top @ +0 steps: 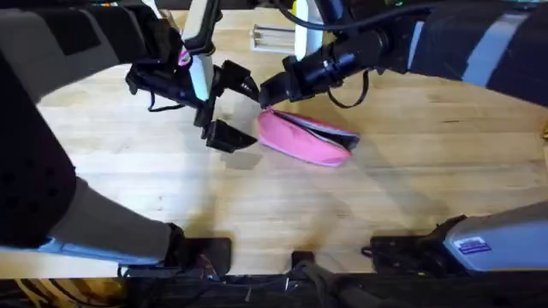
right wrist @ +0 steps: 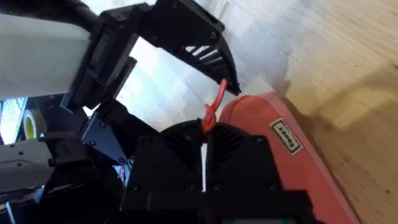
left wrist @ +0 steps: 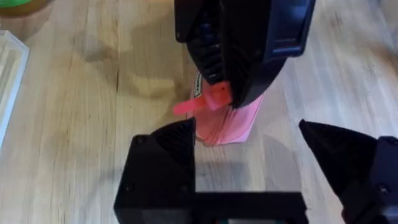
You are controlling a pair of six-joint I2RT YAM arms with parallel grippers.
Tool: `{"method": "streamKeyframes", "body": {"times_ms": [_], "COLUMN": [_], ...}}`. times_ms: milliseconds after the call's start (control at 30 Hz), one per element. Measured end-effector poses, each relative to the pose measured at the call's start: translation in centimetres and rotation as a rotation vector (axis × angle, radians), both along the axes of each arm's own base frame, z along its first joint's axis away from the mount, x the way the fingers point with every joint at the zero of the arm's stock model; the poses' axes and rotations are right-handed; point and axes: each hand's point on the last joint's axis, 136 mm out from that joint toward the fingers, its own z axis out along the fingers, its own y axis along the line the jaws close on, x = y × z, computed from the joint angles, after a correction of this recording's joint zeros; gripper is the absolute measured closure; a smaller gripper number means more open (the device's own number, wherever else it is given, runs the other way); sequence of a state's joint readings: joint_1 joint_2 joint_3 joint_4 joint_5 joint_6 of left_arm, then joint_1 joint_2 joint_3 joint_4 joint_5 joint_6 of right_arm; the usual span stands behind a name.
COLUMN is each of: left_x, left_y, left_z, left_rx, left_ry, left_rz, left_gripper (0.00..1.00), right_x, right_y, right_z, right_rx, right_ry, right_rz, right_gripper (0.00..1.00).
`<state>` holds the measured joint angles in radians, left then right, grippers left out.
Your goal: Unzip the bag, pick up the pens from the table one at a time and place them inside, then zip the bag closed.
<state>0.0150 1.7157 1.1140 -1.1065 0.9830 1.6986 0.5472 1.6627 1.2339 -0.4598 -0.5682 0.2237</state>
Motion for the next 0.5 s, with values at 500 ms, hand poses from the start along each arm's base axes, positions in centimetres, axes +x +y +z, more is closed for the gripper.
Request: {"method": "streamKeyframes", "body": {"times_ms": [500], "left_x": [-0.8], "left_y": [-0.62], "left_z": [0.29], "left_rx": [-0.02], "left_ry": [0.036], "left_rz": [-0.015], "left_gripper": [0.05], "right_x": [0.0], "right_y": [0.0], "right_z": [0.0], "right_rx": [0.0], "right_ry": [0.0], "right_rz": [0.0], "right_gripper": [0.971]}}
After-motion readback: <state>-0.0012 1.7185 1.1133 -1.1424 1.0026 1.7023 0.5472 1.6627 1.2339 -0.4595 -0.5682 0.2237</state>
